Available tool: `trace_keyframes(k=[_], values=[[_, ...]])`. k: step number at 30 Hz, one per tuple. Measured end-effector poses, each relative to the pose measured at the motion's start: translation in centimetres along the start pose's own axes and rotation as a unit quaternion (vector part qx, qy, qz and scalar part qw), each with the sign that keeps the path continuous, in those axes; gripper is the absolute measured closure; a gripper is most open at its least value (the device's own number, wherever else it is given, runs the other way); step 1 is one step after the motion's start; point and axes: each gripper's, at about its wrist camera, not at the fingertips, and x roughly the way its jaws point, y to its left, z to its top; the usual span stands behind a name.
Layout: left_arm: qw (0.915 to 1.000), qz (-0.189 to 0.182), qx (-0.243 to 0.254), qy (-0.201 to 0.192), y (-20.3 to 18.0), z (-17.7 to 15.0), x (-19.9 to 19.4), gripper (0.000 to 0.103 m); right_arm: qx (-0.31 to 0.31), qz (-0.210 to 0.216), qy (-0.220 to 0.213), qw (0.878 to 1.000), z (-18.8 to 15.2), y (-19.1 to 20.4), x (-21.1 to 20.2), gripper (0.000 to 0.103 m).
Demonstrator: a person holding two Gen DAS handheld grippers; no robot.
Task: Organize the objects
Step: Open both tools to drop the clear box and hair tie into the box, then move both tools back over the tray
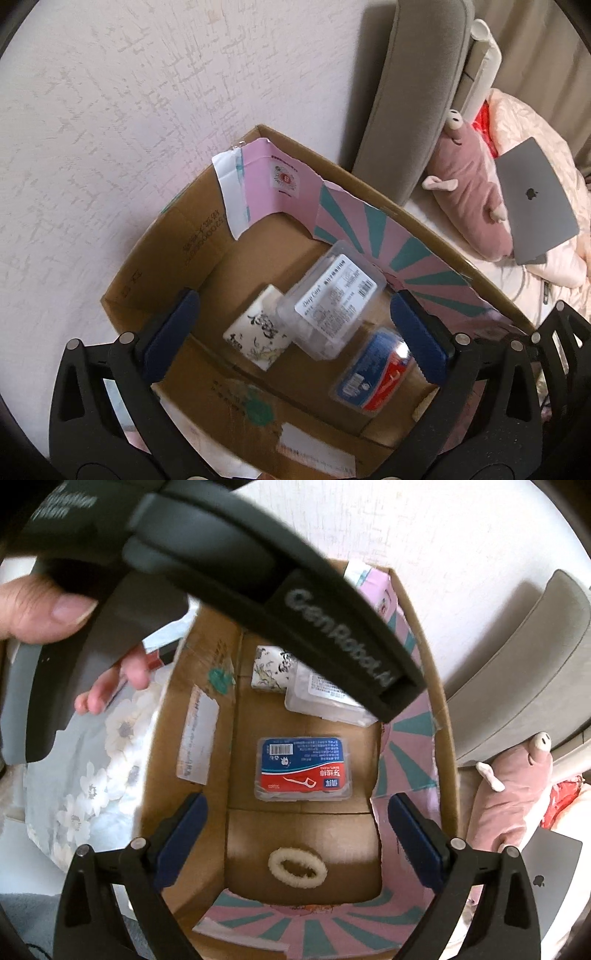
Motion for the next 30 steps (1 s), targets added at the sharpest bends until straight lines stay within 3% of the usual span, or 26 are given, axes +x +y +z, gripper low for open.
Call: trace_keyframes(k=[7,10,17,22,30], values=[[0.9995,-0.004,-0.015,-0.027,1.2,-1.0,-5.0,0.001,-0.003,-0.011,-0.039,0.999,-0.2,0.8,-4.7,0.006],[0.9983,-0.008,-0.034,-0.046,2.3,-1.7,-7.8,0.001,0.003,-0.008,-0.058,0.998,2.3,-0.5,-6.3,0.006],[0.9911,0.009,-0.088,-0.100,6.1,-5.3,-14.9,0.001,0.002,-0.008,-0.117,0.993,4.7,1.3,-9.8,0.006],[0.9772,0.037,-0.150,-0.146,10.2,-10.2,-20.1,0.001,-0.004,0.000,-0.160,0.987,6.0,3.9,-12.3,0.006],[0.9418,0.129,-0.240,-0.197,14.9,-20.2,-25.8,0.001,-0.010,0.054,-0.197,0.979,7.3,10.2,-11.7,0.006]])
